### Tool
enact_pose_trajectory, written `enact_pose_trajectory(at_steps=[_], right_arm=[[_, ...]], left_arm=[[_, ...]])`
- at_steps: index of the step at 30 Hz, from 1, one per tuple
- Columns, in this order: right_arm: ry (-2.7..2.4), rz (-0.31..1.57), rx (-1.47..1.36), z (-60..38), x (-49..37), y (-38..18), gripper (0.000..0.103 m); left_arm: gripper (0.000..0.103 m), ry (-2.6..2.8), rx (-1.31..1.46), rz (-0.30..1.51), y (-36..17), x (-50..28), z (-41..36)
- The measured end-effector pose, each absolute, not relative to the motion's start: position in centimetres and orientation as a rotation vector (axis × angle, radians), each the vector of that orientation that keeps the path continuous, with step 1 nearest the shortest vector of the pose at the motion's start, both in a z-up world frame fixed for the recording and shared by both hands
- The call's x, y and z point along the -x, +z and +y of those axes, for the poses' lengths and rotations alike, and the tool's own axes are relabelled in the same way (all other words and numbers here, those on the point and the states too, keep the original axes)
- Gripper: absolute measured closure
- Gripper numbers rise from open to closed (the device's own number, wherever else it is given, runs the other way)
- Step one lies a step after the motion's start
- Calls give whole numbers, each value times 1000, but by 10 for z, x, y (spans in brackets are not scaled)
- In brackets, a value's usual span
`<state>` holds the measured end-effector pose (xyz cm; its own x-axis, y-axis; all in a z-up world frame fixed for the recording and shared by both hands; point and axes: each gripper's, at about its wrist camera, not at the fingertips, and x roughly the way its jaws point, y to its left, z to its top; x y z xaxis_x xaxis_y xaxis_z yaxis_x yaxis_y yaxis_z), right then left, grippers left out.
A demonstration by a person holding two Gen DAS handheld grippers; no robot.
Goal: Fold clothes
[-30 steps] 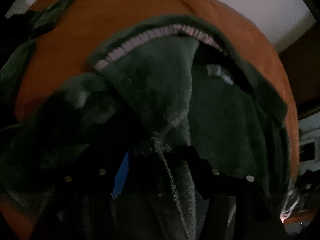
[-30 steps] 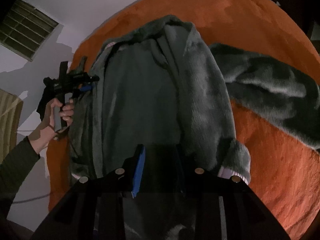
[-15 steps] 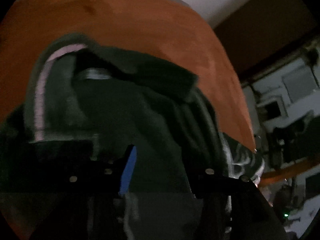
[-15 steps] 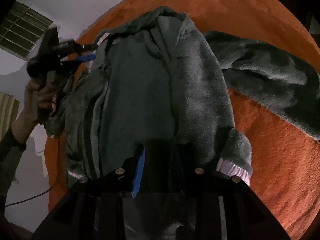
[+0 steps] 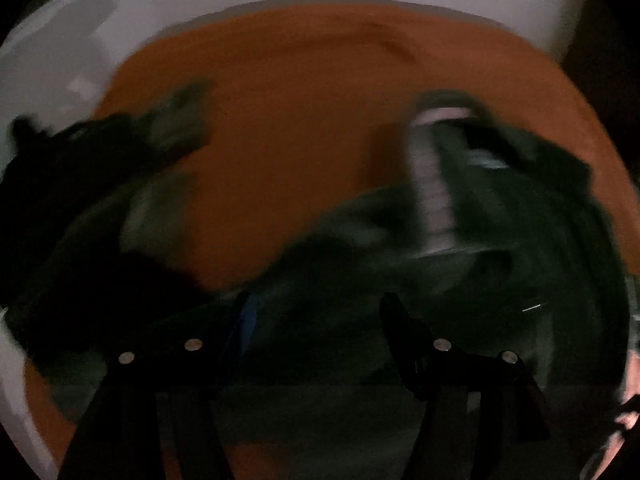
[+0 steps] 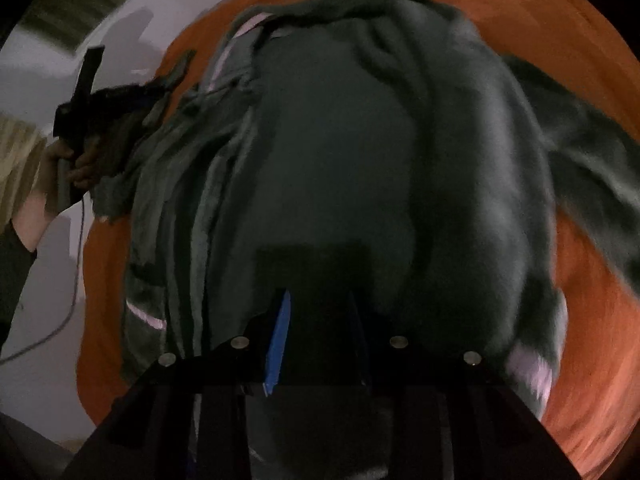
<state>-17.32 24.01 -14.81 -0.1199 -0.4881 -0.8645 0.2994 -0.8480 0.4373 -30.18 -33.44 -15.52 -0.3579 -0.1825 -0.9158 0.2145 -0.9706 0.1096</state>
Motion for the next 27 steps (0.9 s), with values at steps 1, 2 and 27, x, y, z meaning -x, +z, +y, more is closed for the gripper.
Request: enact_pose_trajectory(at_steps=[1, 2, 27], right_arm=[[-1997, -182, -1630, 232, 182, -145, 74], [-1981, -160, -1610, 225, 192, -140, 74], [-2225, 56, -1485, 109, 372, -178, 88]], left_arm=[[38, -2389, -1603, 25, -158, 289, -347], [38, -2380, -1597, 18, -161, 273, -352], [34, -2424, -1533, 106, -229, 215, -345]])
